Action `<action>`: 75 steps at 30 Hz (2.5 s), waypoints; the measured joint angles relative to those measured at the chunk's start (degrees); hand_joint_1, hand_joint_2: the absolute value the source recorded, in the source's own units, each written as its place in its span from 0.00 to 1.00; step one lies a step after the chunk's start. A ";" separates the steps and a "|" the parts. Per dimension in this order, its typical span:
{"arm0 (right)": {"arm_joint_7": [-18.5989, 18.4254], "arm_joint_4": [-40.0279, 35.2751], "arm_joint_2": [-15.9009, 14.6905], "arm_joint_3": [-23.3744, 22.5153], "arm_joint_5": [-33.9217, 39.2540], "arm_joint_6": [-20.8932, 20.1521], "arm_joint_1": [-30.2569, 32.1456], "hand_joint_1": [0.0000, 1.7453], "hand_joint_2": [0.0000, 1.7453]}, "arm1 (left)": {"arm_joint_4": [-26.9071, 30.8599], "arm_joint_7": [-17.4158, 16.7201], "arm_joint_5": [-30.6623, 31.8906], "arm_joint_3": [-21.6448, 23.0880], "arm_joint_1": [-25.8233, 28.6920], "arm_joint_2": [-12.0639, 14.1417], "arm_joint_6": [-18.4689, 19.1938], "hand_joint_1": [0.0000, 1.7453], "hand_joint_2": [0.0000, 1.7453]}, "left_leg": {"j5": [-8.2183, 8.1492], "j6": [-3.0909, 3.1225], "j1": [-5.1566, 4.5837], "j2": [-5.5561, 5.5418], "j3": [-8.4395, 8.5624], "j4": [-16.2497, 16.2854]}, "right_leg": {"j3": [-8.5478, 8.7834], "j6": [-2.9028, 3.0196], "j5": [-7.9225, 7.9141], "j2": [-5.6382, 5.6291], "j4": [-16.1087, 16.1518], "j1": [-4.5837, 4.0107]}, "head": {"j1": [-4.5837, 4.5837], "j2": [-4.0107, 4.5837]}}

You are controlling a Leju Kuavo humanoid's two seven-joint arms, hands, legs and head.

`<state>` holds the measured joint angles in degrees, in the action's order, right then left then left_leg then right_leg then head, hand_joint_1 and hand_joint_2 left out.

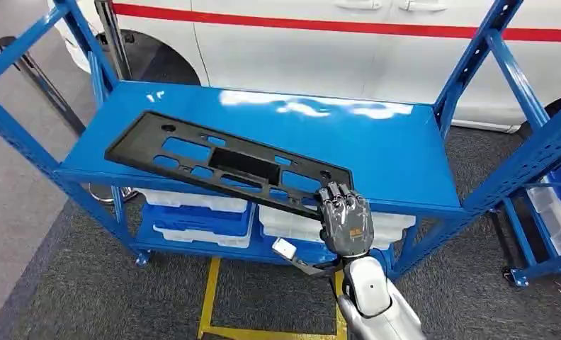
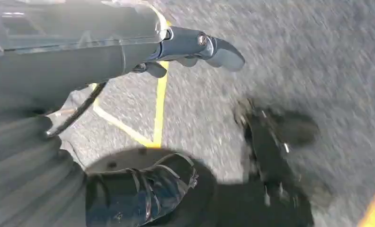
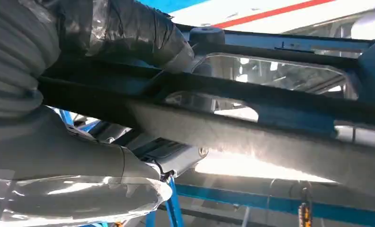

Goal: Take the parts from the cabinet and place them on the table.

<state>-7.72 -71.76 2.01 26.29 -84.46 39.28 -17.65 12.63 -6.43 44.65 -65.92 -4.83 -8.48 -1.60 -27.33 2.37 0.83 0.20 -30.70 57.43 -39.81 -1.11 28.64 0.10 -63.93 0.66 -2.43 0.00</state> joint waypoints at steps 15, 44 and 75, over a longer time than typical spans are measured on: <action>0.77 0.24 0.55 -0.28 0.42 0.07 0.22 0.99 1.00 | 0.00 0.02 0.00 -0.07 0.24 -0.15 0.04 0.00 1.00 | 0.95 -3.30 -0.14 -0.19 -8.27 3.92 | 8.29 3.17 -1.16 0.22 5.49 -0.01 | 0.07 0.00; 32.67 -0.44 2.19 1.46 77.72 -45.72 2.15 0.99 1.00 | -0.02 1.11 0.61 -1.90 0.12 -0.52 0.81 0.00 1.00 | 6.39 -3.55 0.12 0.35 -7.58 1.27 | 10.04 2.20 1.38 0.11 4.86 0.14 | 0.02 0.00; 37.44 -6.71 -0.44 -2.32 85.85 -52.08 7.32 0.99 1.00 | 0.02 1.53 1.33 -2.23 -0.35 0.19 2.62 0.00 1.00 | 5.28 -3.10 -0.17 0.51 -7.18 1.24 | 10.57 2.11 0.88 0.48 6.39 0.03 | 0.00 0.00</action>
<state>29.72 -78.46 1.57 23.98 1.40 -12.81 -10.33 12.66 -4.90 45.99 -68.15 -5.18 -8.29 1.03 -22.05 -0.73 0.65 0.71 -37.88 58.67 -29.24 1.00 29.52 0.58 -57.54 0.69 -2.43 0.00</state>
